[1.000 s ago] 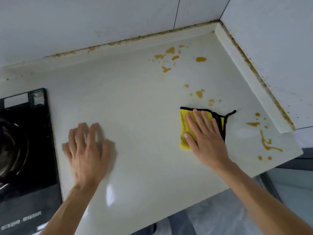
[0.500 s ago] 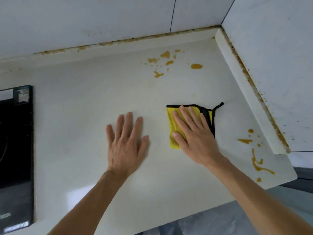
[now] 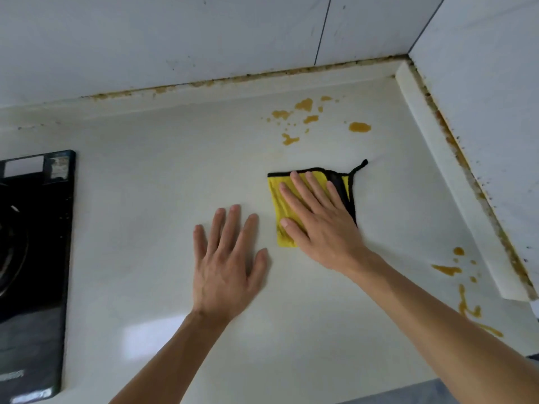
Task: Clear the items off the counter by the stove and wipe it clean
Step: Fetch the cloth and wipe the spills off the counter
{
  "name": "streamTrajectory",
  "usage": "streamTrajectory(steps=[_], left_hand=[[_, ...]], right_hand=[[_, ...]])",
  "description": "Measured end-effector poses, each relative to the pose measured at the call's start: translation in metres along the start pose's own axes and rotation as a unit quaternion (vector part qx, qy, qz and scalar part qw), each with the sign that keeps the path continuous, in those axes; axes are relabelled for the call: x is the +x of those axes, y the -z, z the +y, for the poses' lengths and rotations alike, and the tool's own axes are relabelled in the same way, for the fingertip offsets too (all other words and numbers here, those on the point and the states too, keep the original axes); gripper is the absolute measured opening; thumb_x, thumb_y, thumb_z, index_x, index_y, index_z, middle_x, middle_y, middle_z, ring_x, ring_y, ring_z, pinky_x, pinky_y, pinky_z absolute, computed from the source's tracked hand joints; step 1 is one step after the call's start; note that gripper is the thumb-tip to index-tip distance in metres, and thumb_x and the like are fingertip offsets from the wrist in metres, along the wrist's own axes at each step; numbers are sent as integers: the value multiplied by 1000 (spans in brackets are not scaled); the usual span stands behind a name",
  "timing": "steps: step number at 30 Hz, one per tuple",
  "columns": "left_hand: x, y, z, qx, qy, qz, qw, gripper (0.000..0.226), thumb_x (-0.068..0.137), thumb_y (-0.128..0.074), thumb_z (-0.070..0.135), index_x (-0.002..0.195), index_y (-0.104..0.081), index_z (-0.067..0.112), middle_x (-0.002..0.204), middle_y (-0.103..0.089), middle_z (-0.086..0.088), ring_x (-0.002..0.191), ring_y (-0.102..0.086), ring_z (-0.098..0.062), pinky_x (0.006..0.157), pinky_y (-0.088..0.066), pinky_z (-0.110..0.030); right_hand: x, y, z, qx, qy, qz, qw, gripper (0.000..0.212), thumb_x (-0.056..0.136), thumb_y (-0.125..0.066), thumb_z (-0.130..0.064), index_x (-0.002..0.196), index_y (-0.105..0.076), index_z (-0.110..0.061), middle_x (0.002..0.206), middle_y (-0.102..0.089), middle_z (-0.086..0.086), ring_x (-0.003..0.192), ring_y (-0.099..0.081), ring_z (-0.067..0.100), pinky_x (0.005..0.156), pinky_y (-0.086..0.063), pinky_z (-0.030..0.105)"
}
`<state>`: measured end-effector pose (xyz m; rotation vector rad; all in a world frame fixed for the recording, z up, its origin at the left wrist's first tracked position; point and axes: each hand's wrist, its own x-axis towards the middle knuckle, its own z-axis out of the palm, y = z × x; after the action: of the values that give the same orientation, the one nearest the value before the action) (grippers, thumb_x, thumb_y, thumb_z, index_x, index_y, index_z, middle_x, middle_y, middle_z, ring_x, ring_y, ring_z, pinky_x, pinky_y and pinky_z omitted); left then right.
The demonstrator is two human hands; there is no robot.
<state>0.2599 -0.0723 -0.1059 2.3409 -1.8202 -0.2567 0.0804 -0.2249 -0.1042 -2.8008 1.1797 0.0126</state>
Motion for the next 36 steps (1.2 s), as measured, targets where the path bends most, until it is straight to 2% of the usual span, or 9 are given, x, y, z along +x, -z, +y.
streamTrajectory(steps=[3,7,9,11,16,22,26,32,36], left_hand=[[-1,-4,-2,-4,-3,10,1000,64,104,-42,54,161,-38,26,174,-25,-4,163,-16,-30,128,-12,-61],[-1,-7,-2,-8,0,13,1000,65,103,-43,54,161,-38,26,174,-25,-5,163,-15,-30,128,-13,-63],[0,-6,-2,-7,0,9,1000,65,103,-44,54,161,-38,26,174,-26,-5,163,-15,-31,127,-14,-65],[0,-5,-2,-2,-1,3,1000,65,104,-42,55,162,-37,26,174,-25,-6,164,-13,-30,127,-14,-65],[-1,-7,-4,1,-9,3,1000,65,104,-40,55,162,-36,26,175,-23,-5,164,-12,-30,126,-16,-67],[1,-14,-5,-3,-16,37,999,65,102,-42,55,159,-43,24,174,-26,-6,163,-19,-32,125,-18,-66],[1,-16,-9,-3,-19,56,998,66,99,-48,56,157,-48,26,173,-28,-4,161,-24,-30,125,-22,-64],[2,-12,-5,-1,-15,45,999,67,98,-50,55,158,-48,24,173,-30,-7,161,-24,-33,124,-22,-67],[1,-13,-2,-2,-8,50,999,68,97,-51,54,157,-49,23,173,-30,-6,161,-26,-33,122,-25,-68]], right_hand=[[-4,4,26,-21,37,-20,999,68,106,-22,-62,166,-20,-31,174,-11,-4,161,-10,21,129,-13,49],[55,10,29,3,-93,-13,996,69,105,-20,-61,166,-14,-30,175,-4,-3,162,-3,21,130,-4,48],[90,10,6,16,-120,-10,993,69,106,-21,-59,167,-10,-30,175,0,-2,162,2,21,130,-1,47],[105,8,-17,16,-106,-13,994,68,106,-22,-59,167,-9,-29,175,0,-1,162,2,22,130,-2,48],[63,0,-23,1,25,-9,1000,67,107,-23,-59,166,-17,-29,175,-6,-2,162,-3,22,129,-11,49],[108,-3,-37,9,20,19,1000,63,105,-25,-59,164,-21,-39,174,-15,-3,161,-12,23,129,-11,49],[161,7,-15,25,-27,-7,999,64,105,-22,-62,164,-13,-42,175,-6,-7,161,-3,19,130,-6,48],[122,14,37,47,-156,-2,987,75,104,-23,-61,166,-16,-20,175,-9,0,161,-6,22,130,-7,48],[97,9,0,20,-95,-6,995,76,101,-18,-61,166,-22,-21,174,-11,0,161,-8,23,129,-9,50]])
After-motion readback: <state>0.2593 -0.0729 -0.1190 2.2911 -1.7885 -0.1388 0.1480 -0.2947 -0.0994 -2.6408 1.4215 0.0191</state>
